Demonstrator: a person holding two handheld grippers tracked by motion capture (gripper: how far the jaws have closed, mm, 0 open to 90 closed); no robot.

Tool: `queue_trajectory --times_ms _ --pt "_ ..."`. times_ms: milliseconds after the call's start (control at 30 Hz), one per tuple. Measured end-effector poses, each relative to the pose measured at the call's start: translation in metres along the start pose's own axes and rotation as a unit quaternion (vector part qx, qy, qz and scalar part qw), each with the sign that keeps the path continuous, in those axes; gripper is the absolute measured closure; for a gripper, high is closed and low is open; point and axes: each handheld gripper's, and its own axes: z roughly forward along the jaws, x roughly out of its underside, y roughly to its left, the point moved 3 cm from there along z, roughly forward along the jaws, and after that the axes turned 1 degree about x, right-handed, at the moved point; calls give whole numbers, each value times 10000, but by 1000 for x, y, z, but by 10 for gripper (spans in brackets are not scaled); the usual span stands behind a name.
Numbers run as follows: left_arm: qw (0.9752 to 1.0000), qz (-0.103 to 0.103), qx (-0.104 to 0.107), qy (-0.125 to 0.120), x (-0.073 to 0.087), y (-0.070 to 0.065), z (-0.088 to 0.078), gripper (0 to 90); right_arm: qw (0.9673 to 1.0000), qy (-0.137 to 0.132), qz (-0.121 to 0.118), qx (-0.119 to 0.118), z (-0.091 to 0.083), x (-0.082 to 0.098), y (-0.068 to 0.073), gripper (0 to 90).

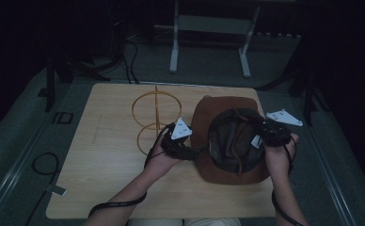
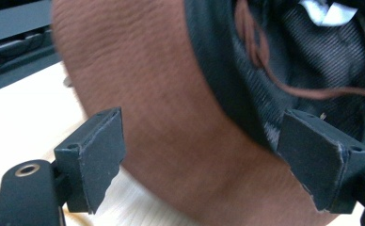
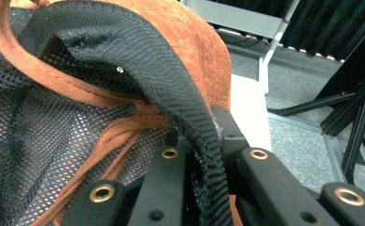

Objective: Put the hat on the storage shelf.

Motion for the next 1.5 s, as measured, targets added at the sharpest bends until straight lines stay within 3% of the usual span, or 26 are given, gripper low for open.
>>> queue_trajectory --times_ms 333,533,567,633,767,933,1033,1133,1200,1233,1267,1300,1367,1400,1500 --pt "9996 216 -176 -42 -31 -7 22 159 9996 -275 -50 -54 -23 -8 4 844" --pt "9992 120 -349 -156 -49 -2 23 159 9984 -528 -131 -142 -43 -17 7 844" --pt "9988 155 -438 -171 -53 -1 22 159 9976 -628 -113 -264 -50 -19 9 845" --pt "9985 180 -464 -209 -56 0 21 159 9976 -628 -113 -264 -50 -19 9 845" --pt "9979 138 -590 -220 -65 2 22 159 9938 -865 -92 -691 -67 -24 15 845" --pt "9979 75 -636 -10 -60 -1 33 159 9884 -1094 -181 -1033 -82 -27 26 845" --pt "9987 -147 -491 -10 -56 0 38 171 9845 -1244 -214 -1218 -90 -29 31 845" --pt "9987 -218 -456 -13 -56 -1 41 249 9814 -1307 -186 -1392 -96 -29 34 845" --pt "9984 -36 -568 -27 -57 -6 41 379 9815 -1307 -233 -1380 -97 -27 36 845" --pt "9984 -36 -568 -27 -57 -6 41 487 9815 -1307 -233 -1380 -97 -27 36 845" --pt "9979 37 -634 -89 -59 -10 39 700 9819 -1248 -188 -1415 -94 -23 37 845" --pt "9975 49 -696 -104 -59 -11 38 700 9819 -1248 -188 -1415 -94 -23 37 845" --pt "9975 -89 -680 -161 -60 -11 36 833 9826 -1188 -149 -1417 -91 -19 36 844" --pt "9972 -175 -691 -211 -60 -9 35 857 9828 -1160 -115 -1429 -89 -16 35 843" --pt "9975 -111 -658 -247 -62 -8 32 870 9839 -1083 -119 -1419 -88 -8 35 834"
